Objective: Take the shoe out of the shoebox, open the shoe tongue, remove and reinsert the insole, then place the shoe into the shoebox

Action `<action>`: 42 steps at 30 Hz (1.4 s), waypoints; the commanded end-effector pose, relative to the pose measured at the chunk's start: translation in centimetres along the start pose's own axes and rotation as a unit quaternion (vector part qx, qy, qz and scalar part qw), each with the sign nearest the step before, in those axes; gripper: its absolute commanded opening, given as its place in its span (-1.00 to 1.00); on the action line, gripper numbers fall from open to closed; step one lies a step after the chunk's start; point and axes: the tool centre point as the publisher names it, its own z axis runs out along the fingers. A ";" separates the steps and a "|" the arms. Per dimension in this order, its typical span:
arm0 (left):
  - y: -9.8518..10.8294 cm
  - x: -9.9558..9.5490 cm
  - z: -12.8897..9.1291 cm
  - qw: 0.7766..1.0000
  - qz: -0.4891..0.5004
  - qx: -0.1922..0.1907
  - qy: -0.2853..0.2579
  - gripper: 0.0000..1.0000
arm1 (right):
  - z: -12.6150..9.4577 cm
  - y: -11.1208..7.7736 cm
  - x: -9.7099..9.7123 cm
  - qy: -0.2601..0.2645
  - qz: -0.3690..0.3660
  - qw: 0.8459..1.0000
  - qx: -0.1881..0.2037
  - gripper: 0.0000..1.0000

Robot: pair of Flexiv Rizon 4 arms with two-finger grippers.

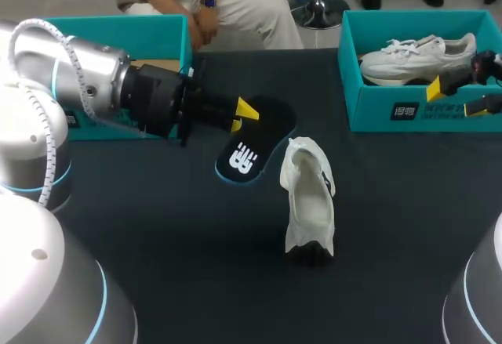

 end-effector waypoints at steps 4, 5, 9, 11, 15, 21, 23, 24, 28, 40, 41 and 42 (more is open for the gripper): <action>-0.1 0.0 0.1 1.000 0.000 -0.001 0.001 -1.00 | -1.6 -0.7 -2.2 -0.003 -0.099 0.995 -0.001 1.00; -0.1 0.0 0.1 1.000 0.000 -0.001 0.001 -1.00 | -1.6 -0.8 -2.6 0.000 -0.111 0.994 -0.004 1.00; -0.1 0.0 0.1 1.000 0.000 -0.001 0.001 -1.00 | -1.9 -1.0 -3.9 -0.025 -0.142 0.989 0.024 1.00; -0.1 0.0 0.1 1.000 0.000 -0.001 0.001 -1.00 | -2.3 -1.0 -4.4 -0.038 -0.155 0.986 0.041 1.00; -0.1 0.0 0.1 1.000 0.000 -0.001 0.001 -1.00 | -3.3 -1.1 -5.2 -0.079 -0.163 0.981 0.073 1.00; -0.1 0.0 0.1 1.000 0.000 -0.001 0.001 -1.00 | -4.5 -1.7 -6.0 -0.097 -0.185 0.975 0.079 1.00; -0.1 0.0 0.1 1.000 0.000 -0.001 0.001 -1.00 | -4.9 -1.9 -6.3 -0.100 -0.186 0.974 0.082 1.00; -0.1 0.0 0.1 1.000 0.000 -0.001 0.001 -1.00 | -5.0 -2.1 -6.6 -0.106 -0.190 0.972 0.087 1.00; -0.1 0.0 0.1 1.000 0.000 -0.001 0.001 -1.00 | -5.7 -2.7 -6.9 -0.095 -0.212 0.969 0.082 1.00; -0.1 0.0 0.1 1.000 0.000 -0.001 0.001 -1.00 | -6.9 -4.0 -6.3 -0.065 -0.262 0.959 0.085 1.00; -0.1 0.0 0.1 1.000 0.000 -0.001 0.001 -1.00 | -7.0 -4.1 -6.2 -0.065 -0.263 0.959 0.085 1.00; -0.1 0.0 0.1 1.000 0.000 -0.001 0.001 -1.00 | -7.1 -4.2 -6.1 -0.065 -0.268 0.957 0.086 1.00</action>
